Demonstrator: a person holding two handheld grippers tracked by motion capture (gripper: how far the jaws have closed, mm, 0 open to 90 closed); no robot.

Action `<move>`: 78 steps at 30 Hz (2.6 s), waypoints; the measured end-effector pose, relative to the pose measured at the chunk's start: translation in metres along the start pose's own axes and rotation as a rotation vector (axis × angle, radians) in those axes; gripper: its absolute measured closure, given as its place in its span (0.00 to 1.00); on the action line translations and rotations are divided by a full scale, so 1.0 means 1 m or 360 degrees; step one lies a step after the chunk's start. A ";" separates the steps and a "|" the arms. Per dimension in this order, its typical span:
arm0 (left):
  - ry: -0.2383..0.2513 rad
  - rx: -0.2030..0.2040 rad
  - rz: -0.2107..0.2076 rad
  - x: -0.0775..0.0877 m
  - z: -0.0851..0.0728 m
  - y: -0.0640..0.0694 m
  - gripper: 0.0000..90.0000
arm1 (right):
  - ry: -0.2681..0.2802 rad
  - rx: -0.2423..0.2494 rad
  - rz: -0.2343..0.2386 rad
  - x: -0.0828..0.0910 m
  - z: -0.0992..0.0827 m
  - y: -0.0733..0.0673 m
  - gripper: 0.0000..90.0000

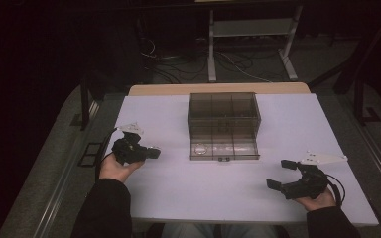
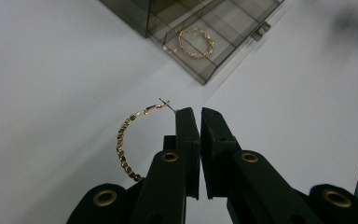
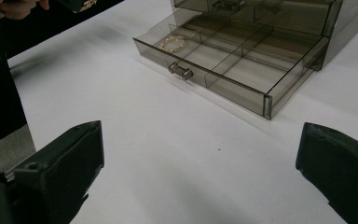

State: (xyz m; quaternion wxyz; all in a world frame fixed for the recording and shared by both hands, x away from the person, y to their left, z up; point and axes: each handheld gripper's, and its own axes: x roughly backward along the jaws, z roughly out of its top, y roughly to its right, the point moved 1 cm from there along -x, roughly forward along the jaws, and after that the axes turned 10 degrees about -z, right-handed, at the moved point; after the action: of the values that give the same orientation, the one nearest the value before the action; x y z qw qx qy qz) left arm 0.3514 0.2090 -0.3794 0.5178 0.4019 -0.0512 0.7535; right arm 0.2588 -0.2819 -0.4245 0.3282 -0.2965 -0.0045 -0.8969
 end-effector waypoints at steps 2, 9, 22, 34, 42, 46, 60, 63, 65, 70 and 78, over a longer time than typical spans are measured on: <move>-0.0004 -0.0009 0.0002 0.001 0.004 0.001 0.96 | 0.0000 0.0000 -0.0001 0.000 0.000 0.000 0.00; -0.0013 -0.0045 0.0005 0.002 0.016 0.004 0.96 | 0.0005 -0.0004 0.0000 0.000 0.000 0.000 0.00; -0.0025 -0.0104 0.0005 0.001 0.034 0.009 0.96 | 0.0003 -0.0002 -0.0001 0.000 0.000 0.000 0.00; -0.0020 -0.0139 -0.0004 -0.003 0.046 0.015 0.96 | 0.0002 -0.0004 -0.0001 0.000 0.000 0.000 0.00; -0.0029 -0.0192 -0.0022 -0.012 0.064 0.020 0.96 | 0.0002 -0.0003 0.0000 0.000 0.000 0.000 0.00; -0.0036 -0.0219 -0.0038 -0.019 0.073 0.024 0.96 | 0.0001 0.0000 0.0002 0.000 0.000 0.000 0.00; -0.0061 -0.0262 -0.0065 -0.039 0.088 0.028 0.96 | 0.0003 -0.0003 0.0001 0.000 0.000 0.001 0.00; -0.0064 -0.0270 -0.0077 -0.044 0.090 0.028 0.96 | 0.0002 -0.0003 0.0001 0.000 0.000 0.001 0.00; -0.0060 -0.0273 -0.0086 -0.048 0.090 0.028 0.96 | 0.0003 -0.0002 0.0000 0.000 0.000 0.001 0.00; -0.0063 -0.0278 -0.0094 -0.057 0.092 0.025 0.96 | 0.0002 -0.0001 0.0002 0.000 0.000 0.001 0.00; -0.0028 -0.0278 -0.0108 -0.069 0.091 0.020 0.96 | 0.0003 0.0001 0.0003 0.001 0.001 0.001 0.00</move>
State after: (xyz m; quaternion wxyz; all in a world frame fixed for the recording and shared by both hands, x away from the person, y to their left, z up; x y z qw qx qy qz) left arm 0.3948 0.1038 -0.3569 0.5756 0.3633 -0.1075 0.7247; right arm 0.2591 -0.2828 -0.4239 0.3292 -0.2955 -0.0043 -0.8968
